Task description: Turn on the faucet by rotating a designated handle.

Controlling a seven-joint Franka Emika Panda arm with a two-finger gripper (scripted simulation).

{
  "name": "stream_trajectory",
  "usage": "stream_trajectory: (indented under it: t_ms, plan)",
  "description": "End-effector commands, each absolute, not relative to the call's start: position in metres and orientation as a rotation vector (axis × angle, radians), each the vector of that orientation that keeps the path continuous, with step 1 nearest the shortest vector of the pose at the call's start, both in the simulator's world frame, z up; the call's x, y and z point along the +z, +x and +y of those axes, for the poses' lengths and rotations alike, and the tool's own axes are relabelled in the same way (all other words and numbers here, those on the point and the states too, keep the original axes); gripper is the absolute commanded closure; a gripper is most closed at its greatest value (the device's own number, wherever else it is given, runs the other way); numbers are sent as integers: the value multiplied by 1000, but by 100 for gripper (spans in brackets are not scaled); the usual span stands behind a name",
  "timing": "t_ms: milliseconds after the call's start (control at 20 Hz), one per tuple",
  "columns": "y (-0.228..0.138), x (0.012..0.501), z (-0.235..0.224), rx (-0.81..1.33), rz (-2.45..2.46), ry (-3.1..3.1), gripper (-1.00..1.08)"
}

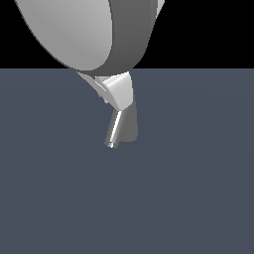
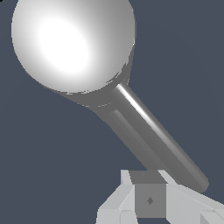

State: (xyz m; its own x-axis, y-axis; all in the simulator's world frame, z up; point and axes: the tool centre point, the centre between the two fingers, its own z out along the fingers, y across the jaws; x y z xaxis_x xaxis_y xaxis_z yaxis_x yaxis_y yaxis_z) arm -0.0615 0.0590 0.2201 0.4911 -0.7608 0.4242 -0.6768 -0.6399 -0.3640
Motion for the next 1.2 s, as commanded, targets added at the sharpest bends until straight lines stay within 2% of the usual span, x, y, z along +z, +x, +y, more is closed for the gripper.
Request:
stream_trajectory:
  t_ms: [0,350,400,450,1150]
  plan:
    - [-64,220,35,-649,2119,-1671,108]
    - [-74,218,9,-650,2125,-1668,108]
    - [-74,218,9,-650,2125,-1668,108]
    - [-66,221,34,-633,2078,-1702,108]
    - [-52,239,-34,-646,2114,-1676,108]
